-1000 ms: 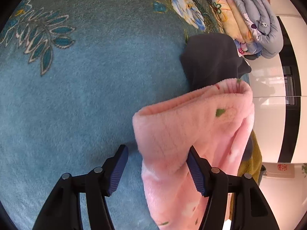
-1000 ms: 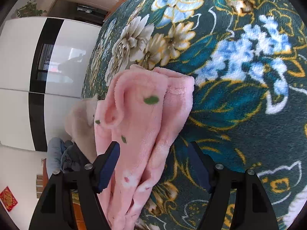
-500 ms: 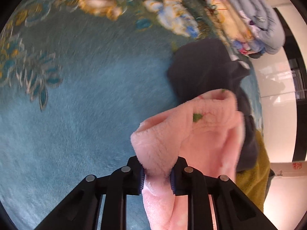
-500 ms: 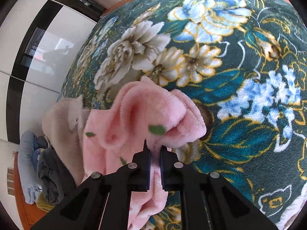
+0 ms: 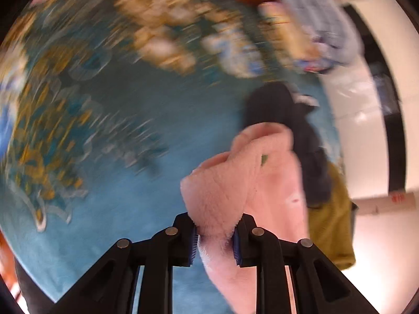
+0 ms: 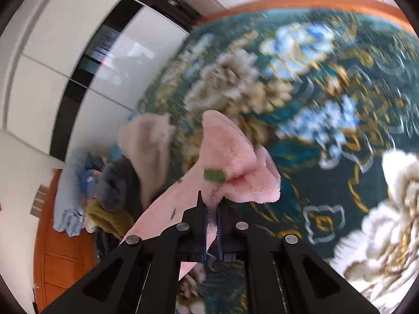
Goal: Fold clothes
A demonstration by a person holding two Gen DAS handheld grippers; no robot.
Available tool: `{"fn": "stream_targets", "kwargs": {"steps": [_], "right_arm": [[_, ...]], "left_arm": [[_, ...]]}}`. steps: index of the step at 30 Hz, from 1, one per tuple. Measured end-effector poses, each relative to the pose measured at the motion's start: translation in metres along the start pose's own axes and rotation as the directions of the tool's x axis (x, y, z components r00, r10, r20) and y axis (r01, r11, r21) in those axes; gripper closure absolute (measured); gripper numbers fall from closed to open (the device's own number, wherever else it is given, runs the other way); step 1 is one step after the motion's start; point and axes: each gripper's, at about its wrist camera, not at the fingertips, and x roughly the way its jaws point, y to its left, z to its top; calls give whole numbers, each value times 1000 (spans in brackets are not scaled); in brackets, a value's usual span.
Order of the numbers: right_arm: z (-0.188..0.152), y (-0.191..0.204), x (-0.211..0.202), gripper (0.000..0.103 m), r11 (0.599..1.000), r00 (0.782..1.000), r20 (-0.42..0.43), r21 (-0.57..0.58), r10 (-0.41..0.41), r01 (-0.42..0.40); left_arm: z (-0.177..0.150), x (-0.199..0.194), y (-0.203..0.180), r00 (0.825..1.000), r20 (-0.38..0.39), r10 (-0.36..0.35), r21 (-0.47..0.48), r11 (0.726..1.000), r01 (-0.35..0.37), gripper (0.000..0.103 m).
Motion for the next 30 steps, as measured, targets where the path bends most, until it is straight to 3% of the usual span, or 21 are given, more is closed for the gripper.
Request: {"fn": "stream_targets", "kwargs": {"steps": [3, 7, 13, 16, 21, 23, 26, 28, 30], "right_arm": [[-15, -23, 6, 97, 997, 1000, -19, 70, -19, 20], [-35, -54, 13, 96, 986, 998, -47, 162, -41, 48], [-33, -48, -4, 91, 985, 997, -55, 161, -46, 55], [-32, -47, -20, 77, 986, 997, -33, 144, -74, 78], [-35, -39, -47, 75, 996, 998, -3, 59, -62, 62], [-50, -19, -42, 75, 999, 998, -46, -42, -32, 30], [-90, 23, -10, 74, 979, 985, -175, -198, 7, -42], [-127, 55, 19, 74, 953, 958, -284, -276, 41, -123], [-174, 92, 49, 73, 912, 901, -424, -329, 89, -245]], "left_arm": [[-9, 7, 21, 1000, 1, 26, -32, 999, -26, 81], [-7, 4, 14, 1000, -15, 14, -14, 1000, -14, 81], [-5, 6, 7, 998, -48, 35, 6, 999, -34, 70], [-9, -2, 15, 998, -56, 42, -19, 999, -43, 55], [-18, -26, 23, 994, -50, 94, 4, 996, -94, 48], [-25, -39, 17, 994, -28, 110, 27, 994, -109, 48], [-37, -49, -6, 998, -21, 59, 62, 996, -58, 48], [-51, -54, -29, 999, -33, 12, 103, 995, -8, 48], [-70, -54, -56, 998, -59, -21, 160, 987, 31, 47]]}}
